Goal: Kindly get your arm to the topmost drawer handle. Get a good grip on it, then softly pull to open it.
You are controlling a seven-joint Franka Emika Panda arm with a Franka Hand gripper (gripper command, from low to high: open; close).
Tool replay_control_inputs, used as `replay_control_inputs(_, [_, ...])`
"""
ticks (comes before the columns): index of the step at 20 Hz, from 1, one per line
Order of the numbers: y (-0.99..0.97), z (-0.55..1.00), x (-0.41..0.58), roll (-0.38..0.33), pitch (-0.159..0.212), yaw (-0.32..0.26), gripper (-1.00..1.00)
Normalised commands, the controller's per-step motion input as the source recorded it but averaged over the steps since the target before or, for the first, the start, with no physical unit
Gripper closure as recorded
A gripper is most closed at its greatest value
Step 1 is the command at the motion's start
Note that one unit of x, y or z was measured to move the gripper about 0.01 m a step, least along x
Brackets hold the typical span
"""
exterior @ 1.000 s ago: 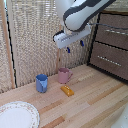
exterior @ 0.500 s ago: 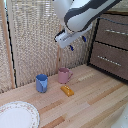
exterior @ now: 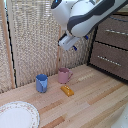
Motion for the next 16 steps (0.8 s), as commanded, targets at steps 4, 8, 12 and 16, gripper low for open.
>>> replay_control_inputs(4, [-0.10, -0.16, 0.000, -0.375, -0.035, 0.168, -1.00])
replay_control_inputs(8, [-0.11, -0.22, 0.006, -0.375, -0.042, 0.139, -1.00])
replay_control_inputs(12, [-0.40, 0.02, -0.009, -0.294, -0.038, 0.097, -1.00])
replay_control_inputs(16, [-0.76, 0.34, -0.002, -0.131, -0.061, 0.029, -1.00])
